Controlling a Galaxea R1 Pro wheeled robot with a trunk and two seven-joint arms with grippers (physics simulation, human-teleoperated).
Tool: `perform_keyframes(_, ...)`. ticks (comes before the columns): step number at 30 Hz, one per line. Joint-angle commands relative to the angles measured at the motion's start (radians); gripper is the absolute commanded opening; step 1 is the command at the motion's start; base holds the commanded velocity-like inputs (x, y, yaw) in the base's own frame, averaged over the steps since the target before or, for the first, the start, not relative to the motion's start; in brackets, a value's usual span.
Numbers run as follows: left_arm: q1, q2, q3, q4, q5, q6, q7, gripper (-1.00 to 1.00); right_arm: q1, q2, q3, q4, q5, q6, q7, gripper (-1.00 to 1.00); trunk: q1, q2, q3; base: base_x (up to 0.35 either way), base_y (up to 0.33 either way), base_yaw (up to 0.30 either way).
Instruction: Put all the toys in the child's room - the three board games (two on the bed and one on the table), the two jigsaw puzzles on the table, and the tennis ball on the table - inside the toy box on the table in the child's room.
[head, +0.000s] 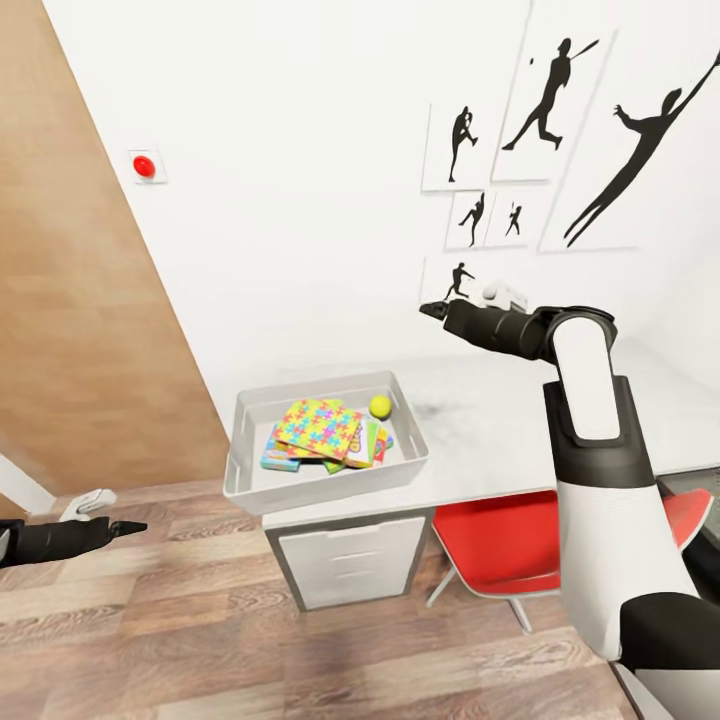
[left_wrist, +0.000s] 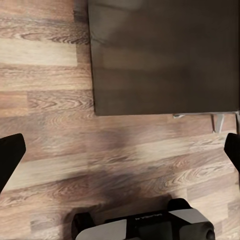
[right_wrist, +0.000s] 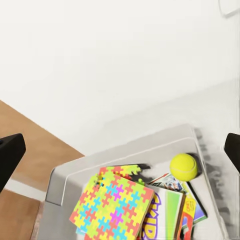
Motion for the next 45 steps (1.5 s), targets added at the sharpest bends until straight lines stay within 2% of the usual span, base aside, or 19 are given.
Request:
perform_keyframes(1, -0.001, 0.0, 0.008, -0.001, -0.009, 0.007, -0.005, 1.0, 0.001, -0.001, 0.001, -0.001, -0.009, 0.001, -0.01, 1.0, 0.001, -0.002, 0.0, 0.0, 0.0, -0.08)
perform_keyframes(8, -0.001, 0.0, 0.009, -0.001, -0.009, 0.008, -0.006, 1.0, 0.033, -0.002, 0.0, -0.011, -0.021, 0.001, -0.01, 1.0, 0.001, -0.002, 0.011, -0.051, 0.0, -0.08)
perform_keyframes(16, 0.001, 0.0, 0.01, -0.001, -0.009, 0.009, -0.005, 1.0, 0.114, -0.027, 0.0, -0.038, -0.099, 0.001, -0.01, 1.0, 0.001, -0.002, 0.023, -0.163, 0.0, -0.076)
perform_keyframes(21, 0.001, 0.0, 0.01, -0.001, -0.009, 0.009, -0.005, 1.0, 0.183, -0.051, -0.016, -0.044, -0.189, 0.001, -0.008, 1.0, 0.001, -0.002, 0.031, -0.033, 0.0, -0.04)
perform_keyframes(22, 0.001, 0.0, 0.01, -0.002, -0.009, 0.009, -0.006, 1.0, 0.208, -0.058, -0.033, -0.045, -0.219, 0.001, -0.007, 1.0, 0.001, -0.002, 0.033, -0.011, 0.0, -0.014)
perform_keyframes(24, 0.0, 0.0, 0.01, -0.002, -0.009, 0.009, -0.005, 1.0, 0.231, -0.066, -0.053, -0.046, -0.25, 0.001, -0.006, 1.0, 0.001, -0.002, 0.036, -0.008, 0.0, -0.01)
perform_keyframes(27, 0.001, 0.0, 0.01, -0.002, -0.009, 0.009, -0.005, 1.0, 0.283, -0.092, -0.099, -0.045, -0.332, 0.001, -0.004, 1.0, 0.001, -0.002, 0.041, -0.004, 0.0, -0.004)
perform_keyframes(29, 0.0, 0.0, 0.01, -0.002, -0.009, 0.009, -0.005, 1.0, 0.313, -0.113, -0.112, -0.045, -0.381, 0.001, -0.001, 1.0, 0.001, -0.002, 0.044, -0.002, 0.0, -0.002)
perform_keyframes(31, 0.001, 0.0, 0.01, -0.002, -0.009, 0.009, -0.005, 1.0, 0.332, -0.125, -0.116, -0.046, -0.41, 0.001, 0.004, 1.0, 0.001, -0.002, 0.047, 0.0, 0.0, -0.001)
perform_keyframes(32, 0.001, 0.0, 0.01, -0.002, -0.009, 0.01, -0.005, 1.0, 0.351, -0.136, -0.119, -0.046, -0.434, 0.001, 0.016, 1.0, 0.001, -0.002, 0.049, 0.0, 0.0, 0.0)
perform_keyframes(34, 0.001, 0.0, 0.01, -0.002, -0.009, 0.01, -0.005, 1.0, 0.372, -0.147, -0.122, -0.046, -0.45, 0.001, 0.037, 1.0, 0.001, -0.002, 0.052, 0.0, 0.0, 0.0)
perform_keyframes(35, 0.0, 0.0, 0.01, -0.002, -0.009, 0.01, -0.005, 1.0, 0.396, -0.157, -0.124, -0.046, -0.46, 0.001, 0.068, 1.0, 0.001, -0.002, 0.053, 0.0, 0.0, 0.0)
perform_keyframes(43, 0.001, 0.0, 0.008, -0.002, -0.01, 0.01, -0.004, 1.0, 0.521, -0.212, -0.128, -0.046, -0.473, 0.001, 0.264, 1.0, 0.001, -0.002, 0.066, 0.0, 0.0, 0.0)
perform_keyframes(45, 0.0, -0.001, 0.007, -0.002, -0.011, 0.01, -0.002, 1.0, 0.573, -0.227, -0.128, -0.046, -0.47, 0.001, 0.31, 1.0, 0.001, -0.002, 0.069, 0.0, 0.0, 0.0)
